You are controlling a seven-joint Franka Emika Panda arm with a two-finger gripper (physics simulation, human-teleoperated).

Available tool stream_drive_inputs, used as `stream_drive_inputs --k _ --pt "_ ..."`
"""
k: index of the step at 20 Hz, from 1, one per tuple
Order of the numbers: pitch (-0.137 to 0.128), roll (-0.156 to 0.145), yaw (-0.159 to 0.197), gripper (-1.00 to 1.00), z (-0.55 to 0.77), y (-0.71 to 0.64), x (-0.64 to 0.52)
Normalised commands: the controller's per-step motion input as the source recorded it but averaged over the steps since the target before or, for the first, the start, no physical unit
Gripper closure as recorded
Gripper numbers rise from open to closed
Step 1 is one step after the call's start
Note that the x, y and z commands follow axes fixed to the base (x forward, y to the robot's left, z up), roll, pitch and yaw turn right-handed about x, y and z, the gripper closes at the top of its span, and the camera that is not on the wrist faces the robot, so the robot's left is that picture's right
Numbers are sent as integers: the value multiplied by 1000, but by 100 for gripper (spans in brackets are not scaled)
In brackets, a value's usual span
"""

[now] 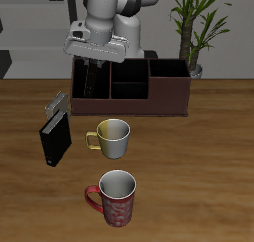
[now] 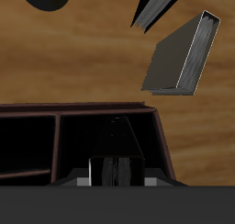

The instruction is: Place the left black book into the back desk caddy's left compartment

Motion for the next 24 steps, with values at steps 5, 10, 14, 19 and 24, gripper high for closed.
stream_drive_inputs --k 5,10,14,19,24 --pt "18 10 -10 100 3 70 -54" --pt "17 -8 -20 100 -71 -50 84" --pt "77 13 -50 100 -407 -26 193" --pt "32 9 -22 100 -163 5 97" --pt "37 15 -30 -100 -91 17 51"
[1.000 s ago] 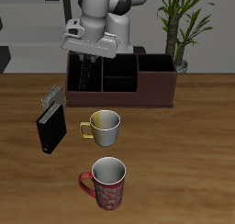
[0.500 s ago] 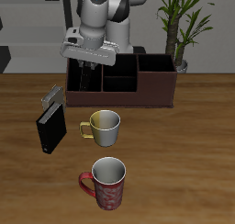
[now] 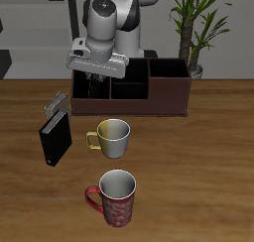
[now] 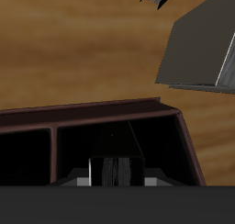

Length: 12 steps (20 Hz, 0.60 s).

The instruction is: Place the left black book into the back desk caddy's left compartment

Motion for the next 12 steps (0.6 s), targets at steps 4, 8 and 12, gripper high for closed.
stream_drive_inputs --k 4,8,12 --pt "14 17 -23 -100 3 -14 56" --pt "5 -17 -9 -100 -2 -86 48" --pt "-12 -30 11 -100 60 -178 75"
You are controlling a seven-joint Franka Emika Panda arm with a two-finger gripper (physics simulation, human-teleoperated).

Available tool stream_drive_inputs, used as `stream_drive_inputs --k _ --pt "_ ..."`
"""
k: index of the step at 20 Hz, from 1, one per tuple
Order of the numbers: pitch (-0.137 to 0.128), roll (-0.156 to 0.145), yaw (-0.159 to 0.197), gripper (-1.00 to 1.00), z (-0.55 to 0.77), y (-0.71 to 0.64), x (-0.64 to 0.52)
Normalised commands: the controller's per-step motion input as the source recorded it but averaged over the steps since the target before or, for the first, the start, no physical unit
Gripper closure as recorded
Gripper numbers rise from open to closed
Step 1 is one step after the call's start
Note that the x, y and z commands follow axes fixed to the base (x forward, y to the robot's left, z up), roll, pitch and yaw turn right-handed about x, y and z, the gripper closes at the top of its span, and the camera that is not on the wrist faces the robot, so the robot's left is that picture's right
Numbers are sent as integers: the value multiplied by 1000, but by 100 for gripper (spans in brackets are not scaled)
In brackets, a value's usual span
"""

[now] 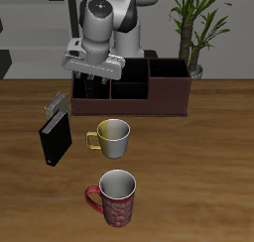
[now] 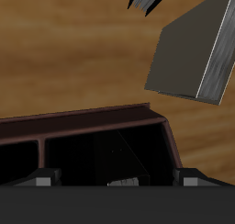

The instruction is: Place the left black book into the back desk caddy's left compartment

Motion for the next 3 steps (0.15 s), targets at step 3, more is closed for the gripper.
stream_drive_inputs --k 3 --pt "13 -38 10 -100 13 -175 66"
